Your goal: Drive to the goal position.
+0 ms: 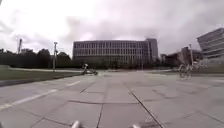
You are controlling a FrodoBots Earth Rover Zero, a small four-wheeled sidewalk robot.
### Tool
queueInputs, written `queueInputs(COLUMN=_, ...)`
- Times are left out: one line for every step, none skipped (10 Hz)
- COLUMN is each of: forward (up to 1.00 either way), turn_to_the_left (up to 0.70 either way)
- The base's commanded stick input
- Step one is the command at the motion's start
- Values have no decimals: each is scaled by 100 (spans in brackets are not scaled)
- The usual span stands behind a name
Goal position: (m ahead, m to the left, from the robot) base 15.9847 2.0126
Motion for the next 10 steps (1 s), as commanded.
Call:
queueInputs(forward=70, turn_to_the_left=0)
queueInputs(forward=70, turn_to_the_left=0)
queueInputs(forward=70, turn_to_the_left=0)
queueInputs(forward=70, turn_to_the_left=0)
queueInputs(forward=70, turn_to_the_left=0)
queueInputs(forward=70, turn_to_the_left=0)
queueInputs(forward=70, turn_to_the_left=0)
queueInputs(forward=70, turn_to_the_left=0)
queueInputs(forward=70, turn_to_the_left=0)
queueInputs(forward=70, turn_to_the_left=0)
